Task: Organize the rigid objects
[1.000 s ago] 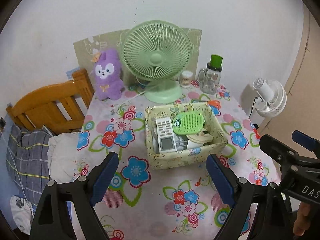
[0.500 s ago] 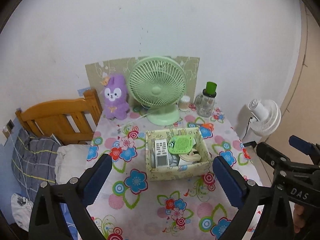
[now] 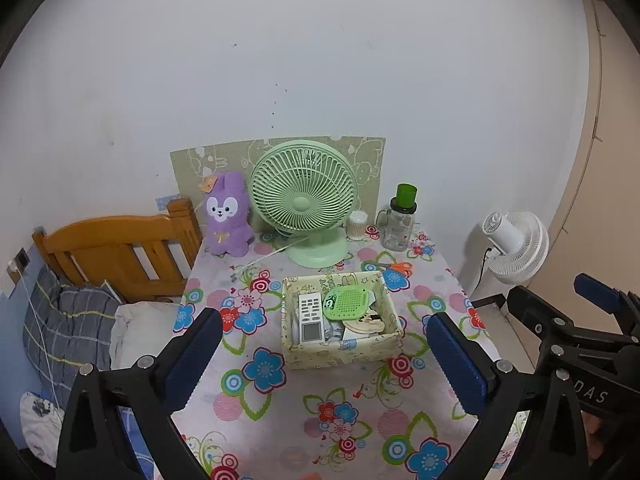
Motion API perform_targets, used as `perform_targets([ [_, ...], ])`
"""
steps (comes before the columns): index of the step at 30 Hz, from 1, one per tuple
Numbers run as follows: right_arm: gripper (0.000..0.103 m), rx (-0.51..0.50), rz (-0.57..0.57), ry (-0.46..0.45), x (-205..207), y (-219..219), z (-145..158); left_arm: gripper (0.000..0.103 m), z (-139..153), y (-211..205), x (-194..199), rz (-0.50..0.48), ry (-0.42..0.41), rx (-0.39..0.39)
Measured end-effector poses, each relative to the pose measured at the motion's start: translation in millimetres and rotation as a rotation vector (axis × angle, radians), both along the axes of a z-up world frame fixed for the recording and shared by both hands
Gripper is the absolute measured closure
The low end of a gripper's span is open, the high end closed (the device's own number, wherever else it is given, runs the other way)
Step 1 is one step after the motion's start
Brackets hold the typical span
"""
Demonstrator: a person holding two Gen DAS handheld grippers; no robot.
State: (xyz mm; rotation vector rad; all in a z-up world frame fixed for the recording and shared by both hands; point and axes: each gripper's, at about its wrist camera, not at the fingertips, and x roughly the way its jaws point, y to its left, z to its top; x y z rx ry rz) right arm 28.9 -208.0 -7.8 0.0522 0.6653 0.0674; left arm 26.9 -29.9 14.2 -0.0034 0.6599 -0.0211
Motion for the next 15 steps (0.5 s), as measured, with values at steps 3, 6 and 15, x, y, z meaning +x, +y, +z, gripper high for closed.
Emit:
perform_targets([
  [3, 0.000, 0.004, -0.001, 0.003, -0.1, -1.2, -1.8, 0.000, -0.5, 0.1, -0.4, 0.002, 0.003, -0.001],
  [6, 0.000, -0.001, 0.003, 0.001, -0.5, -1.3, -2.5, 0.000, -3.3, -0.7, -0.8, 0.010, 0.006, -0.015],
  [15, 0.000, -0.015, -0.001, -0.026, -0.5, 0.4, -1.3, 0.000, -2.2, -3.6, -3.5, 0.025, -0.018, -0.005],
])
